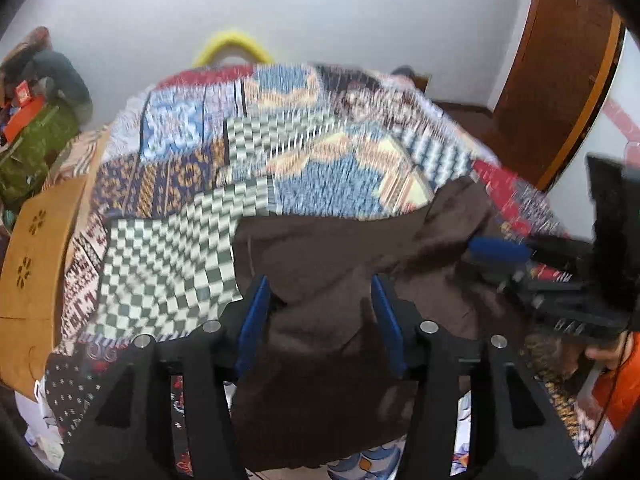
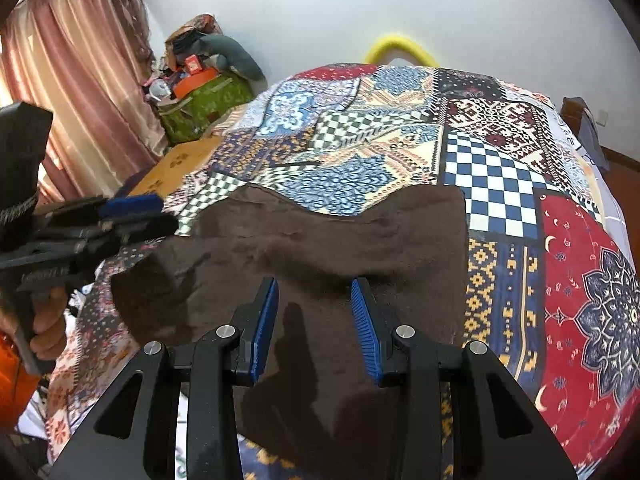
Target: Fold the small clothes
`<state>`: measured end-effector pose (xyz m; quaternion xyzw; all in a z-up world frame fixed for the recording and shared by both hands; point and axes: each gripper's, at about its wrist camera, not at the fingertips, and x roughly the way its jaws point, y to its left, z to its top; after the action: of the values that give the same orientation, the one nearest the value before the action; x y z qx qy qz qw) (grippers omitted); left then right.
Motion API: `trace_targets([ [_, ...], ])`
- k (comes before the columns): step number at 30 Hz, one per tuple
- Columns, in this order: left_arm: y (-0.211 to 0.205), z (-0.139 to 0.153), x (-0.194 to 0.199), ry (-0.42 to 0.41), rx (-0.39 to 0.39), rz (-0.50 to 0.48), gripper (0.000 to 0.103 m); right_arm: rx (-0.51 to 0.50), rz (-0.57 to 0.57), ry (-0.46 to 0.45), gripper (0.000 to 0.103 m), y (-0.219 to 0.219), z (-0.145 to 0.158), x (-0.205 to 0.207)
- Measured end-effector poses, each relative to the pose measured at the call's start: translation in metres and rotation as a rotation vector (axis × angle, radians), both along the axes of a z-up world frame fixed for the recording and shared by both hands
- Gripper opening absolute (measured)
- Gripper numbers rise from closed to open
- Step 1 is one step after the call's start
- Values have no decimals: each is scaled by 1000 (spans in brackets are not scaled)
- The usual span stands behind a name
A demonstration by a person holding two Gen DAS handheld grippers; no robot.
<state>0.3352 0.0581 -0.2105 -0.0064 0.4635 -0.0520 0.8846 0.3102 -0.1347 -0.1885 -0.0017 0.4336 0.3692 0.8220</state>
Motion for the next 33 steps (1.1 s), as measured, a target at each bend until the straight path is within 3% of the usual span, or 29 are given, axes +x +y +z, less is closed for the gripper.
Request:
trace_targets([
  [3,12,-26,7,68,8,53,52,-1,-35,7,35,-10,-3,6],
  [5,30,-35,5,94,-41,97,54,-15,-65,4,35,-20,-3,8],
  [8,53,-31,-7,83,-94,148,54,-25,-95,13,35,-37,-1,9],
  [11,66,-18,-19,56,-71,171,55,-24,-128,21,35,-56,3,6],
  [12,67,-16,-21,55,-69,171,55,-21,-135,27,35,-61,4,5],
  [14,69,-12,-27,63,-78,160,60,-10,-148,41,48,-70,6,0],
  [16,67,-12,-30,80,-108,141,71,-7,-156,40,57,-75,7,-5],
  [21,57,-28,-24,132,-185,112,81,-29,-124,79,61,-67,-3,-12],
  [25,56,-57,-4,223,-261,138,81,-42,-109,85,64,-55,-14,-8],
  [27,57,-62,2,230,-307,146,81,-36,-99,80,64,-51,-14,-4],
  [32,45,-59,14,216,-303,97,79,-22,-75,79,64,-40,-16,5],
  [33,42,-60,16,210,-302,89,75,-22,-74,74,63,-38,-16,6],
])
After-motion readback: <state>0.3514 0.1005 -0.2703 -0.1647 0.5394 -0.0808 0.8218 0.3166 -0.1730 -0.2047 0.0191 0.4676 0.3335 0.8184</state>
